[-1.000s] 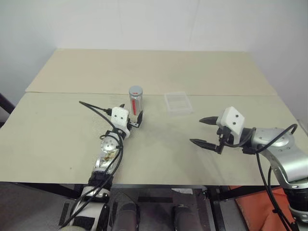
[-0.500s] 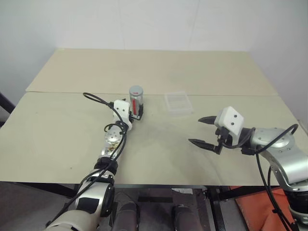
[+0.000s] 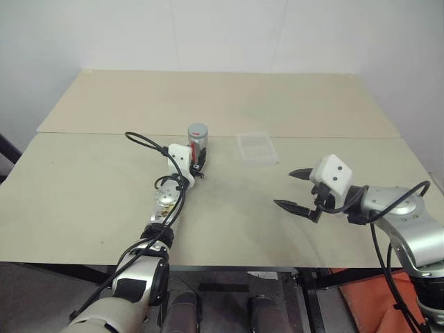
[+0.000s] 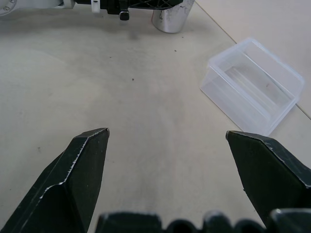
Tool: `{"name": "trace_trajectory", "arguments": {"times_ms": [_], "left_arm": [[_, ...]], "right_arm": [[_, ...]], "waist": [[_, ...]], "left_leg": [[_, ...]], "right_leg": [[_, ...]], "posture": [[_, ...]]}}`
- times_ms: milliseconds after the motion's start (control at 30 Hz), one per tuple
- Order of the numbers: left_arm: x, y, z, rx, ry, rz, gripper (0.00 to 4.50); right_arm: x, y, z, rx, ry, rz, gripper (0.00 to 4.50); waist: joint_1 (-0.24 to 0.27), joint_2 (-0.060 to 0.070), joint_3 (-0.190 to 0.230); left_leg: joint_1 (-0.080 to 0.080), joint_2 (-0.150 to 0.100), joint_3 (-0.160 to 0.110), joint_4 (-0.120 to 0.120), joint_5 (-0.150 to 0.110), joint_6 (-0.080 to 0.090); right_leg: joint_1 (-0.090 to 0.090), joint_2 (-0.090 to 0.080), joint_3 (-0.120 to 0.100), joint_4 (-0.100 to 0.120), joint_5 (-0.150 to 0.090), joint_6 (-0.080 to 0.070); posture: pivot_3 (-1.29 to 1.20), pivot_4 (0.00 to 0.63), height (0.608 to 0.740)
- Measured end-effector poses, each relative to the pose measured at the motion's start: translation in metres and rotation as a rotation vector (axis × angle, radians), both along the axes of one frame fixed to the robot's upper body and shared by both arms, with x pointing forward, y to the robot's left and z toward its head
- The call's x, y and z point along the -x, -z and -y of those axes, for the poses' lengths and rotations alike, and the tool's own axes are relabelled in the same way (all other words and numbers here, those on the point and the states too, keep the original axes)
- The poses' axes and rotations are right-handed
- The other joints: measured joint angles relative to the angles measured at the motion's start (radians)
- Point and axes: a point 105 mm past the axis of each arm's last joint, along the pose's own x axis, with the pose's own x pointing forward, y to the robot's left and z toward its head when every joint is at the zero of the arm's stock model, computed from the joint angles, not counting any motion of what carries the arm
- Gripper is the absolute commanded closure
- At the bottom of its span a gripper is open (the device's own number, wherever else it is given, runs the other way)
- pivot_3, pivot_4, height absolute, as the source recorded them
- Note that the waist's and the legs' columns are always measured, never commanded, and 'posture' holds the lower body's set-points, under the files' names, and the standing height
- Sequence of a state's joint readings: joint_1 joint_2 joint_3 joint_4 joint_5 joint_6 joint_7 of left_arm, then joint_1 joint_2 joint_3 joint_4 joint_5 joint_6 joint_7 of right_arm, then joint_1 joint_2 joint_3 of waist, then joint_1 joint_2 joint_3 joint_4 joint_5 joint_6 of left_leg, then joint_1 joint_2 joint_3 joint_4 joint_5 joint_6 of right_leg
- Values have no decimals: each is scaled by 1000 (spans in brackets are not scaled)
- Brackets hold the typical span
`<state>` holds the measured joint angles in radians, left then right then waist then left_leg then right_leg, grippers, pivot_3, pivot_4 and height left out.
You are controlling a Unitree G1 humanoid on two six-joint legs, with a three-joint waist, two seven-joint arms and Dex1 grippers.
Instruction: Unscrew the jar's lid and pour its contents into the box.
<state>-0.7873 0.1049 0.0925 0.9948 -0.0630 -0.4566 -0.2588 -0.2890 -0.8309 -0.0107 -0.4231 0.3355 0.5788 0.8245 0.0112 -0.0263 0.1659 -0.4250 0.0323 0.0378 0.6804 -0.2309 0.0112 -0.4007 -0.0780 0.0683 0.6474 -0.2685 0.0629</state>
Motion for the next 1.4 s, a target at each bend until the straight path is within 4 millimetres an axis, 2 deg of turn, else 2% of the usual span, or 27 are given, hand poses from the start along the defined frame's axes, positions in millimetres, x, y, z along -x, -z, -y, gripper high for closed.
{"name": "trace_trajectory", "arguments": {"times_ms": [167, 267, 400, 533, 633, 733, 867, 1133, 1400], "left_arm": [[0, 0, -1, -5, 1, 3, 2607], [2, -9, -1, -7, 29, 39, 2607], [15, -22, 9, -7, 108, 108, 2607], [36, -15, 34, 20, 225, 78, 2607], [54, -8, 48, 5, 327, 46, 2607], [66, -8, 62, 7, 385, 30, 2607], [75, -17, 76, 12, 431, 39, 2607], [76, -14, 79, -14, 443, 26, 2607], [78, -10, 81, -34, 438, 22, 2607]], "right_arm": [[-1, 0, 0, -7, 12, 8, 0], [-5, -2, -8, -69, 30, 23, 0], [-17, -13, -32, -226, 80, 76, 0], [-30, -29, -64, -410, 154, 123, 0], [-35, -36, -77, -481, 194, 147, 0], [-38, -42, -82, -518, 208, 156, 0], [-37, -43, -86, -542, 203, 151, 0], [-39, -38, -95, -531, 193, 156, 0], [-42, -35, -96, -490, 198, 170, 0]], "waist": [[-1, 0, 0], [-3, 0, 0], [-8, 0, 0], [-8, 1, -1], [-8, 1, -1], [-6, 1, -1], [-9, 1, -1], [-25, 1, -1], [-24, 1, -1]], "left_leg": [[0, 0, 0, 0, 0, 0], [0, 0, 0, 0, 0, 0], [0, 1, 0, 0, 0, -1], [-1, 0, -1, 0, 1, -1], [-2, 0, -1, 0, 1, -1], [-1, 0, -1, 0, 1, -1], [-1, 0, -1, 0, 1, -1], [-1, 0, -2, 0, 1, -1], [-1, 0, -2, 0, 1, -1]], "right_leg": [[0, 0, 0, 0, 0, 0], [-1, 0, 0, 1, 0, 0], [-1, 0, 0, 1, 0, 0], [-2, 0, 0, 2, 0, 0], [-2, 0, 0, 2, 0, 0], [-2, 0, 0, 2, 0, 0], [-2, 0, 0, 1, 0, 0], [-2, 0, 0, 1, 0, 0], [-2, 0, 0, 1, 0, 0]], "posture": [[0, 150, 740], [0, 150, 740], [0, 150, 740], [0, 150, 740], [0, 150, 740], [0, 150, 740], [0, 150, 740], [0, 150, 740], [0, 150, 740]]}}
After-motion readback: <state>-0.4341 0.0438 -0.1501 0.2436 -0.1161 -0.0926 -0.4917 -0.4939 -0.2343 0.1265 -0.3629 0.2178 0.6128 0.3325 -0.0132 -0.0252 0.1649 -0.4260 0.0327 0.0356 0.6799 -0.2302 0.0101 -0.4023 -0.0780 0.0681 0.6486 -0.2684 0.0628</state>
